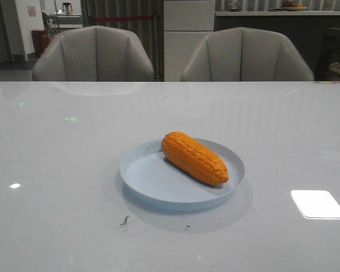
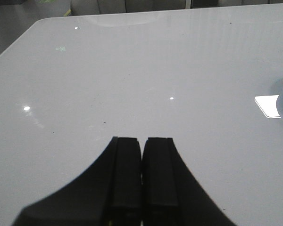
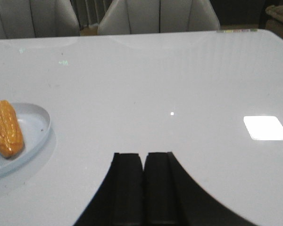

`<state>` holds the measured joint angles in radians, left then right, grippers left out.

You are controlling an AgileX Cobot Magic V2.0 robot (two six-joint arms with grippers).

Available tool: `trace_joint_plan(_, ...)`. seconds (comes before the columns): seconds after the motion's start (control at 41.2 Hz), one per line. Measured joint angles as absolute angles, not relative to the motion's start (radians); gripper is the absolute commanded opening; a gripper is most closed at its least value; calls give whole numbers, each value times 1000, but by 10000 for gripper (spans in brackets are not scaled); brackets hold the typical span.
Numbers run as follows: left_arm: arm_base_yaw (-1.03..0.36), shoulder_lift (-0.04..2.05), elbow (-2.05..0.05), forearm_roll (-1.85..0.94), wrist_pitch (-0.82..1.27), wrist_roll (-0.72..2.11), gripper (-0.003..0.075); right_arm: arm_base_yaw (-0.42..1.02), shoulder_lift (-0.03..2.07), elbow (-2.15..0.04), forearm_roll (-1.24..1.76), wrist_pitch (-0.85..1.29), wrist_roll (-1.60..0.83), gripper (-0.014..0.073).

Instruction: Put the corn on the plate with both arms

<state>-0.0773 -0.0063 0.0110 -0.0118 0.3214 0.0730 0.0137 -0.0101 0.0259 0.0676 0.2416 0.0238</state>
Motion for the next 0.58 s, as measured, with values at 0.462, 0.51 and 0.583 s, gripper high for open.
trace_joint_plan(0.462,-77,-6,11,-12,321,73,93,13,-10,27,71,266,24,19)
trace_joint_plan(0.51,-77,-6,11,-12,321,73,93,13,-10,27,71,266,24,19)
trace_joint_plan(0.583,-77,-6,11,-12,321,73,93,13,-10,27,71,266,24,19)
